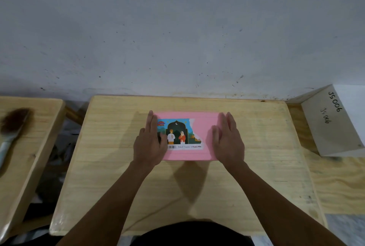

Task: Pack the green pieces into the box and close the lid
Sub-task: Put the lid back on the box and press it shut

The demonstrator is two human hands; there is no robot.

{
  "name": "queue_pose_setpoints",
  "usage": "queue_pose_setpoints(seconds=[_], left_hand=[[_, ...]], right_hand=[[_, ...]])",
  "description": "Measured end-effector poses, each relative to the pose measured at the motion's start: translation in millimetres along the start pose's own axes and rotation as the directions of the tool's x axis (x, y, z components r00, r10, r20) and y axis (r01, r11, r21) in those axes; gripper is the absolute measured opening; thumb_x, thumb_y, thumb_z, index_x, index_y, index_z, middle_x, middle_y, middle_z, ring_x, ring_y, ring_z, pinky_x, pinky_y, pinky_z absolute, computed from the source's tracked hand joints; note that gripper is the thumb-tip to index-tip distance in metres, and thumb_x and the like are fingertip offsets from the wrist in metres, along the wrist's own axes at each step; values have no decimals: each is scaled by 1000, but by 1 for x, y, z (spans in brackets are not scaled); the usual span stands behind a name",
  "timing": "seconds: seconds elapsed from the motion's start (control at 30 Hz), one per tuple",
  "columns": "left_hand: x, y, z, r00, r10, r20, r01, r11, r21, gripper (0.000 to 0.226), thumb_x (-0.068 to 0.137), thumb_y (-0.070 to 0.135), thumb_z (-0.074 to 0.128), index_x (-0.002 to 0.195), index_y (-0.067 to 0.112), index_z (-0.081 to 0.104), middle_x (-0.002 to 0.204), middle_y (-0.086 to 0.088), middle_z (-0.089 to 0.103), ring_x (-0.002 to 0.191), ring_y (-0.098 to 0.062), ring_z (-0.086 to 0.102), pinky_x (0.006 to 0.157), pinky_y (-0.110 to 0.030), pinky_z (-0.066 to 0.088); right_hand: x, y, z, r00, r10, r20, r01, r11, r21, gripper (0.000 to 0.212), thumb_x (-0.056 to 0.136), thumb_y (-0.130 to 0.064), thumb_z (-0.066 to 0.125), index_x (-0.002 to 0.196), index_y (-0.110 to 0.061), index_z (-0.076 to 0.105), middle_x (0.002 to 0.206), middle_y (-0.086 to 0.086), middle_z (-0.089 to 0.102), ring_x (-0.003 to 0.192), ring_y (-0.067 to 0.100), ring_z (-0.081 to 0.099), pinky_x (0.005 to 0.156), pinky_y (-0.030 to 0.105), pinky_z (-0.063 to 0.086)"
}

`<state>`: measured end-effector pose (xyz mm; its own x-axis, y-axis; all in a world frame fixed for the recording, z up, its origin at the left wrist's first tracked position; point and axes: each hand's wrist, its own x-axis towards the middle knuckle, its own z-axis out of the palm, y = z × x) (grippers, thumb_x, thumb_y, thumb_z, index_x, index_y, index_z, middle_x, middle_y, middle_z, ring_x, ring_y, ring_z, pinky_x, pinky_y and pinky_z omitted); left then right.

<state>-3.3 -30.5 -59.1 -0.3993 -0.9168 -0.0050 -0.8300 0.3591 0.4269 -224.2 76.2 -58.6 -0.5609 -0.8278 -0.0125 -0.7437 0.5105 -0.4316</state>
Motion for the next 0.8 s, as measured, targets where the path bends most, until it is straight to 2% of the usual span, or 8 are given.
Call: queue_pose_setpoints(seconds=[0.1,0.17,0.27,0.5,0.63,0.7,0.73,0.8], left_hand=[[0,-2,4,1000,0,-26,0,1000,0,62,91,46,36,146,17,27,160,3,20,98,-22,59,71,-36,55],[-1,-2,4,999,25,-32,-23,998,51,63,92,49,35,148,20,25,160,1,19,119,-26,52,87,-42,52],[1,-1,3,996,80,28,-84,987,138,61,95,48,26,151,28,17,162,1,12,148,-25,15,114,-54,24],[9,-1,1,990,78,120,-93,987,127,62,92,47,22,149,23,23,161,-3,14,150,-27,7,112,-57,27],[12,-7,0,984,151,94,-146,988,-53,57,95,42,34,146,17,33,160,-9,16,149,-30,8,116,-50,27],[9,-3,-4,999,28,39,-18,972,-234,55,94,35,47,144,16,35,160,-9,14,147,-26,15,113,-45,33],[6,-2,-4,992,-125,23,125,935,-332,57,93,36,52,143,14,34,158,-10,16,144,-26,24,109,-44,39],[3,2,-6,873,-474,115,469,751,-464,63,88,46,56,138,9,41,146,-16,39,128,-32,46,101,-44,45]], right_hand=[[-2,-3,-2,1000,23,-18,-23,1000,-5,47,100,-45,27,142,-25,28,154,3,27,121,28,53,75,46,57],[-3,-5,-3,999,27,-27,-27,999,-22,48,100,-45,27,143,-25,28,158,5,25,127,28,50,79,46,56],[-2,-6,-3,999,25,-38,-27,999,-44,48,99,-45,27,142,-23,29,157,7,27,123,32,52,79,46,55],[-1,-2,0,999,47,2,-47,999,-26,50,99,-46,28,145,-25,26,158,7,22,112,37,59,76,47,55],[-2,-4,-7,998,64,15,-65,991,120,48,98,-42,38,143,-23,31,152,6,31,116,28,55,82,44,52],[-1,-1,-8,973,227,45,-229,916,331,49,92,-44,48,136,-26,36,132,6,49,107,24,55,85,44,49],[-1,1,-9,948,306,92,-315,849,424,52,90,-46,52,137,-26,39,129,4,56,110,24,57,91,45,49],[-4,8,-11,927,328,179,-371,756,539,39,89,-47,55,122,-27,57,114,-2,69,104,23,66,90,44,54]])
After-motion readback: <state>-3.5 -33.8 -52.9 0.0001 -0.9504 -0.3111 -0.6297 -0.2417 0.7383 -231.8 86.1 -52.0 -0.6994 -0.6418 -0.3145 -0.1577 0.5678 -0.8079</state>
